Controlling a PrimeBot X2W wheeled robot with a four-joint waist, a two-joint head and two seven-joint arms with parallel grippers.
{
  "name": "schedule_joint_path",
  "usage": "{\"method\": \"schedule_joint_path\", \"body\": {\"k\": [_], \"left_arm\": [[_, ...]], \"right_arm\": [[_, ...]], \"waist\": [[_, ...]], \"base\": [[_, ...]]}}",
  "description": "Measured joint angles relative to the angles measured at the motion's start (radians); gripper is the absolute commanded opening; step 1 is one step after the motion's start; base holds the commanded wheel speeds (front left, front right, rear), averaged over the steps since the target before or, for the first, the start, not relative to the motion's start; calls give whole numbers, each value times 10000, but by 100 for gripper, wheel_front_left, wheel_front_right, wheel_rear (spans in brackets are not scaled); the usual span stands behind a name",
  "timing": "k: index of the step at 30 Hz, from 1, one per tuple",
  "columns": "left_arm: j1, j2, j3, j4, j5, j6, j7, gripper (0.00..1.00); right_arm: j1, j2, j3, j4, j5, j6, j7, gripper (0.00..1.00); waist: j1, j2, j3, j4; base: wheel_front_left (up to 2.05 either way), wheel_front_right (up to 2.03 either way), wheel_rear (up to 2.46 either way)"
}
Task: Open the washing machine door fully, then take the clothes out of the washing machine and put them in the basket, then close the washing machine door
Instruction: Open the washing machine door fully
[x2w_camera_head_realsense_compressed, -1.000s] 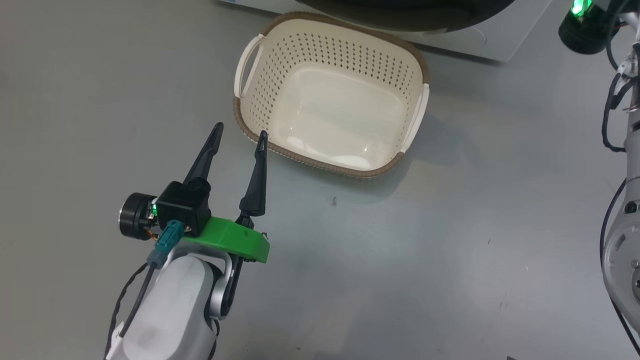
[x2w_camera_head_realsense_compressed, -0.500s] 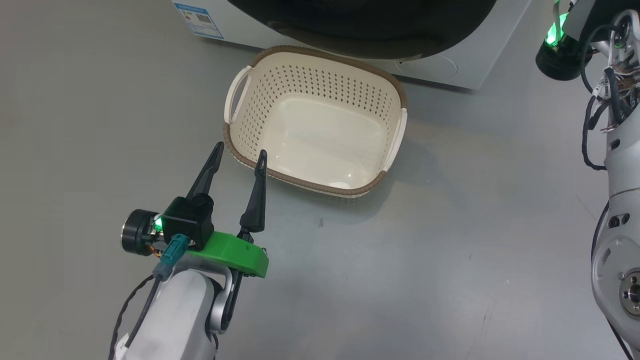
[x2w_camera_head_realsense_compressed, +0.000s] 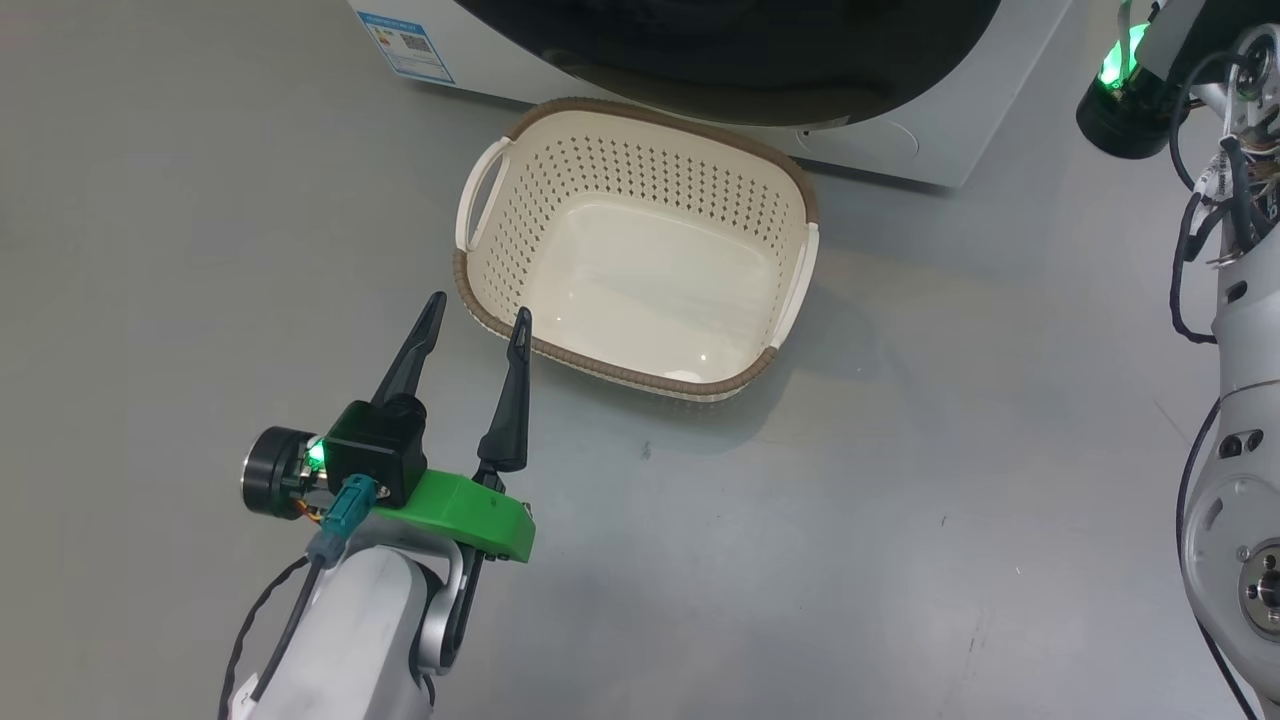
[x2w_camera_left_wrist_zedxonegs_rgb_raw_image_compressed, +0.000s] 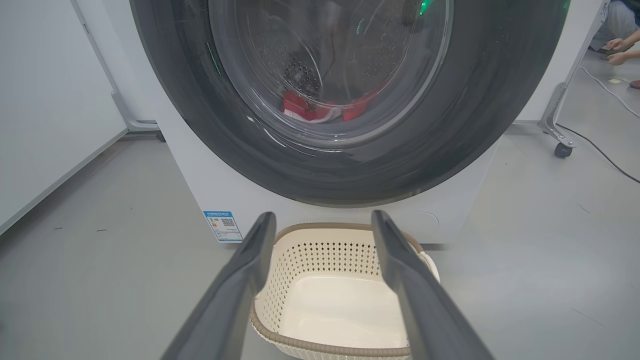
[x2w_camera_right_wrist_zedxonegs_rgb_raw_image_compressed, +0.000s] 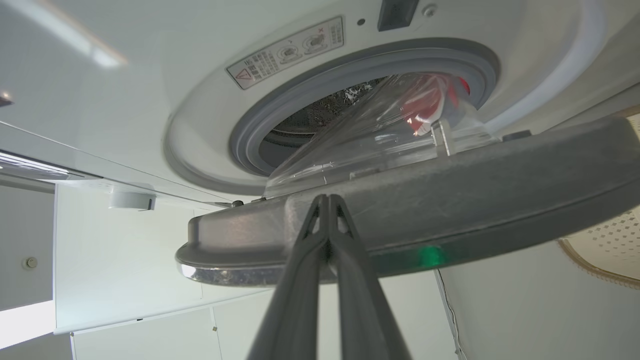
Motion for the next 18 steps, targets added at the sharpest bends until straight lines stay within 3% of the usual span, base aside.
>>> {"method": "schedule_joint_path", "body": {"k": [5, 14, 18], "left_arm": [[89, 2, 79, 77, 15, 0, 0, 100], [436, 12, 424, 174, 121, 0, 0, 100], [672, 13, 612, 198, 123, 0, 0, 100]], "right_arm": [[260, -196, 48, -163, -230, 566, -383, 0], [1165, -851, 1381, -640, -2316, 2079, -1361, 0], [1988, -1371, 2424, -1095, -3977, 2203, -2242, 0]], "waist": [[0, 0, -211, -5], [0, 0, -813, -198], [0, 0, -1218, -406]], "base": [[0, 0, 0], [0, 0, 0], [0, 0, 0]]}}
